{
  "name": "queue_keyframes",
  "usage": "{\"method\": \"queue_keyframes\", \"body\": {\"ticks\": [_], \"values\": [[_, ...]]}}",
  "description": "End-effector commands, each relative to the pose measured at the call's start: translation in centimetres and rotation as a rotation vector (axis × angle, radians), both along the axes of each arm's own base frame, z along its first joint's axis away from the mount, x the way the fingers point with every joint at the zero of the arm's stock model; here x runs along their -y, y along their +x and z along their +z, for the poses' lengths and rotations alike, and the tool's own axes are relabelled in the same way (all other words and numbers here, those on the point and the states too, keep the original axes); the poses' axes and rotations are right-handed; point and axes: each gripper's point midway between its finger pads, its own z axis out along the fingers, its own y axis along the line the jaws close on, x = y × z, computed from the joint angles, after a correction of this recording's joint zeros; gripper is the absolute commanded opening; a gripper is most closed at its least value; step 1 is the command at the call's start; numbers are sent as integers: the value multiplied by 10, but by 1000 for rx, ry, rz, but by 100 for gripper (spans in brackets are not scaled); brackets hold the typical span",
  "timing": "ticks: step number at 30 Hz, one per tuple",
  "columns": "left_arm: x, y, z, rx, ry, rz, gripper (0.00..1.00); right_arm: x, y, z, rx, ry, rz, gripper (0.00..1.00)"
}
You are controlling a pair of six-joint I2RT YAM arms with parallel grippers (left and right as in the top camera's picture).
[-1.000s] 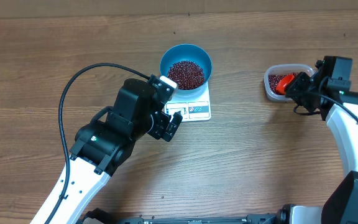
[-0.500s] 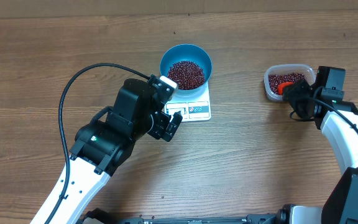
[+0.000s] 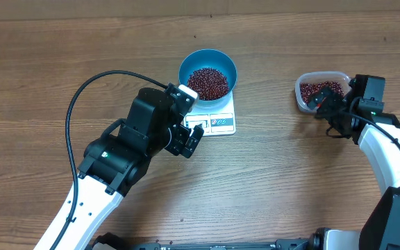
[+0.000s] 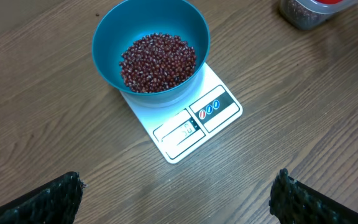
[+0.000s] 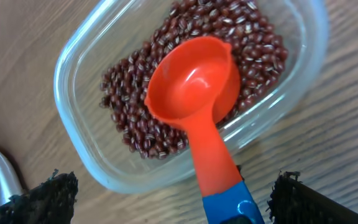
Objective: Scoop item into bowl and weigh 150g on scale
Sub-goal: 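Lower the red scoop into the clear tub of beans with the right gripper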
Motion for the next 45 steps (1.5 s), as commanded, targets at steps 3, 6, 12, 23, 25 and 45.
{"method": "queue_keyframes", "body": {"ticks": [3, 6, 12, 23, 25, 45], "values": [[-2, 4, 8, 17, -12, 21, 100, -4, 3, 30, 28, -134, 251, 100], [-2, 4, 8, 18, -12, 21, 100, -1, 1, 49, 0, -197, 342, 100], [-2, 4, 8, 18, -12, 22, 100, 13, -10, 93, -77, -302, 386, 100], [-2, 4, 8, 18, -12, 21, 100, 16, -14, 103, -94, -315, 370, 100], [-2, 4, 8, 18, -13, 21, 100, 16, -14, 103, -95, -315, 370, 100], [-2, 4, 8, 18, -12, 21, 100, 16, -14, 103, -94, -315, 370, 100]]}}
